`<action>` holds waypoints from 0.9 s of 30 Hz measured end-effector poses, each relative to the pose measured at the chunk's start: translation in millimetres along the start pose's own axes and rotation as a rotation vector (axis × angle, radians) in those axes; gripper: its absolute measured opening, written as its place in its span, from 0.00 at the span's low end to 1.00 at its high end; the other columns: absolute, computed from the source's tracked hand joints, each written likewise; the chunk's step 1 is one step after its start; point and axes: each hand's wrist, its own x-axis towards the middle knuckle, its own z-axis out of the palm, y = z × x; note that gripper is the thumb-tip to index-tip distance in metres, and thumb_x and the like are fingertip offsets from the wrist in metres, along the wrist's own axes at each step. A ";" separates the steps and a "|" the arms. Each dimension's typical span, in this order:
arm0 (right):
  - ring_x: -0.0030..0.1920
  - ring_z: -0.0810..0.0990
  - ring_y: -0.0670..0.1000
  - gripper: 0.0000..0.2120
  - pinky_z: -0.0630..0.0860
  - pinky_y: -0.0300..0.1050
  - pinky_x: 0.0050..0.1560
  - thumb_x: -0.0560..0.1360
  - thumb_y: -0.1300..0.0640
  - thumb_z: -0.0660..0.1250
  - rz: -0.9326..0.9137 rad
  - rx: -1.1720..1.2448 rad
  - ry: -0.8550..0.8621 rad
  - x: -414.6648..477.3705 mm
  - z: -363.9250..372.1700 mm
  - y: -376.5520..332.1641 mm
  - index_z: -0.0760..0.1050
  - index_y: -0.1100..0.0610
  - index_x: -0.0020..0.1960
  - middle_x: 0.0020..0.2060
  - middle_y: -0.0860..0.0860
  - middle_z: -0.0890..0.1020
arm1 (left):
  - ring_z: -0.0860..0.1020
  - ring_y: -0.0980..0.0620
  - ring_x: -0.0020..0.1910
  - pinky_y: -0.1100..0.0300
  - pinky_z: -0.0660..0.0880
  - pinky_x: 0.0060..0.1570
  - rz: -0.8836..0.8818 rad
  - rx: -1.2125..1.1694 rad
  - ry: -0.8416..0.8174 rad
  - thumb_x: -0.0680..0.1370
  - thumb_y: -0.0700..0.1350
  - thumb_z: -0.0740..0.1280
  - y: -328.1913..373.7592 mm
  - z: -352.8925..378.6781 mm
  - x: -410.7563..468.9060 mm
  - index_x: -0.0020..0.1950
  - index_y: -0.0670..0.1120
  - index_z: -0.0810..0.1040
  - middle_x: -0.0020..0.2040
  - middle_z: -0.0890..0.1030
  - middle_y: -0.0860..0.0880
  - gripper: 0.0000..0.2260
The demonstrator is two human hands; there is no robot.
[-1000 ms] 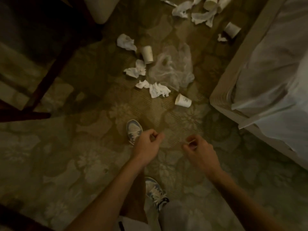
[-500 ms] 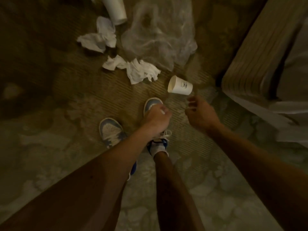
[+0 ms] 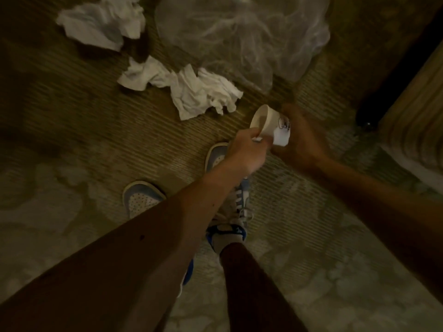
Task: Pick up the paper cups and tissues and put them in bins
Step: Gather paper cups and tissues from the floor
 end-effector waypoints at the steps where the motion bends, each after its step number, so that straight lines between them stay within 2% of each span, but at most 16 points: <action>1: 0.67 0.70 0.59 0.36 0.67 0.59 0.67 0.71 0.50 0.75 -0.015 -0.036 -0.016 1.5 1.4 -2.5 0.63 0.56 0.73 0.68 0.56 0.71 | 0.82 0.40 0.48 0.50 0.78 0.43 -0.008 -0.001 0.041 0.79 0.50 0.67 0.1 -2.5 0.8 0.39 0.53 0.77 0.49 0.82 0.41 0.08; 2: 0.67 0.70 0.60 0.36 0.67 0.59 0.67 0.70 0.48 0.75 -0.017 -0.077 -0.033 3.1 2.9 -5.6 0.64 0.56 0.72 0.69 0.56 0.70 | 0.82 0.40 0.47 0.47 0.79 0.46 -0.005 0.003 0.073 0.78 0.49 0.68 -1.5 -5.7 1.6 0.35 0.53 0.75 0.47 0.83 0.40 0.12; 4: 0.66 0.70 0.60 0.36 0.69 0.59 0.65 0.69 0.46 0.76 -0.003 -0.116 -0.043 7.1 4.7 -12.7 0.66 0.58 0.71 0.68 0.58 0.71 | 0.82 0.40 0.46 0.43 0.80 0.49 0.043 -0.012 0.093 0.77 0.47 0.69 -2.8 -15.4 -1.1 0.34 0.52 0.76 0.44 0.82 0.39 0.11; 6: 0.63 0.72 0.59 0.35 0.72 0.58 0.61 0.69 0.45 0.76 0.005 -0.097 -0.032 11.4 5.0 -19.7 0.69 0.60 0.68 0.65 0.58 0.72 | 0.82 0.45 0.42 0.49 0.81 0.46 0.111 -0.011 0.068 0.77 0.48 0.69 -1.1 -30.6 -5.4 0.38 0.51 0.78 0.39 0.82 0.44 0.08; 8: 0.61 0.74 0.57 0.34 0.74 0.56 0.58 0.68 0.44 0.76 0.014 -0.047 -0.037 15.2 6.2 -26.4 0.71 0.59 0.66 0.63 0.56 0.74 | 0.80 0.51 0.40 0.55 0.78 0.41 0.150 -0.032 0.102 0.78 0.50 0.67 2.8 -52.1 -7.4 0.42 0.53 0.78 0.41 0.82 0.49 0.06; 9: 0.60 0.74 0.56 0.32 0.74 0.55 0.57 0.68 0.45 0.77 0.015 -0.024 -0.036 16.9 7.0 -28.7 0.71 0.59 0.65 0.61 0.56 0.75 | 0.80 0.51 0.42 0.56 0.77 0.40 0.156 -0.060 0.171 0.79 0.51 0.67 5.2 -64.4 -6.9 0.45 0.53 0.78 0.43 0.81 0.49 0.04; 11: 0.58 0.74 0.56 0.30 0.74 0.54 0.56 0.68 0.46 0.77 0.015 0.002 -0.027 20.9 9.0 -31.0 0.72 0.59 0.63 0.59 0.56 0.76 | 0.79 0.49 0.48 0.59 0.75 0.41 0.164 -0.063 0.408 0.79 0.50 0.66 8.5 -90.0 -3.0 0.51 0.51 0.76 0.48 0.80 0.48 0.03; 13: 0.57 0.75 0.55 0.30 0.75 0.52 0.53 0.68 0.46 0.77 0.037 0.032 -0.033 24.8 11.6 -30.6 0.72 0.58 0.63 0.58 0.55 0.77 | 0.75 0.47 0.58 0.62 0.71 0.50 0.181 0.121 0.696 0.79 0.49 0.66 9.9 -117.7 3.3 0.61 0.50 0.75 0.59 0.77 0.45 0.11; 15: 0.54 0.75 0.53 0.30 0.75 0.49 0.48 0.67 0.46 0.77 0.062 0.049 -0.049 27.2 14.0 -27.8 0.72 0.58 0.63 0.57 0.54 0.77 | 0.67 0.46 0.66 0.59 0.64 0.58 0.175 0.363 0.867 0.79 0.52 0.65 9.9 -145.2 10.1 0.71 0.52 0.70 0.69 0.69 0.43 0.20; 17: 0.47 0.74 0.49 0.29 0.72 0.44 0.41 0.67 0.46 0.78 0.066 0.059 -0.055 28.1 16.1 -23.5 0.72 0.56 0.62 0.53 0.51 0.77 | 0.63 0.44 0.70 0.53 0.63 0.65 0.162 0.485 0.832 0.79 0.57 0.63 9.5 -163.2 16.8 0.75 0.54 0.66 0.73 0.63 0.43 0.25; 19: 0.44 0.73 0.47 0.29 0.68 0.40 0.36 0.66 0.48 0.78 0.074 0.079 -0.053 28.3 17.7 -19.2 0.71 0.56 0.61 0.49 0.48 0.75 | 0.61 0.42 0.71 0.50 0.62 0.67 0.188 0.542 0.771 0.79 0.59 0.62 3.4 -167.2 21.4 0.74 0.52 0.68 0.74 0.62 0.42 0.25; 23: 0.48 0.74 0.48 0.30 0.67 0.36 0.36 0.67 0.49 0.78 0.073 0.126 -0.074 27.9 20.2 -13.0 0.71 0.57 0.64 0.51 0.48 0.75 | 0.66 0.44 0.65 0.54 0.67 0.61 0.363 0.520 0.750 0.76 0.61 0.66 -4.5 -153.0 18.4 0.62 0.45 0.76 0.66 0.69 0.41 0.24; 27: 0.47 0.75 0.47 0.31 0.69 0.37 0.37 0.67 0.49 0.78 0.083 0.178 -0.076 27.5 21.2 -9.6 0.71 0.57 0.65 0.50 0.47 0.75 | 0.69 0.45 0.61 0.53 0.70 0.57 0.421 0.525 0.585 0.67 0.61 0.75 -6.1 -131.0 23.6 0.56 0.43 0.75 0.61 0.71 0.42 0.28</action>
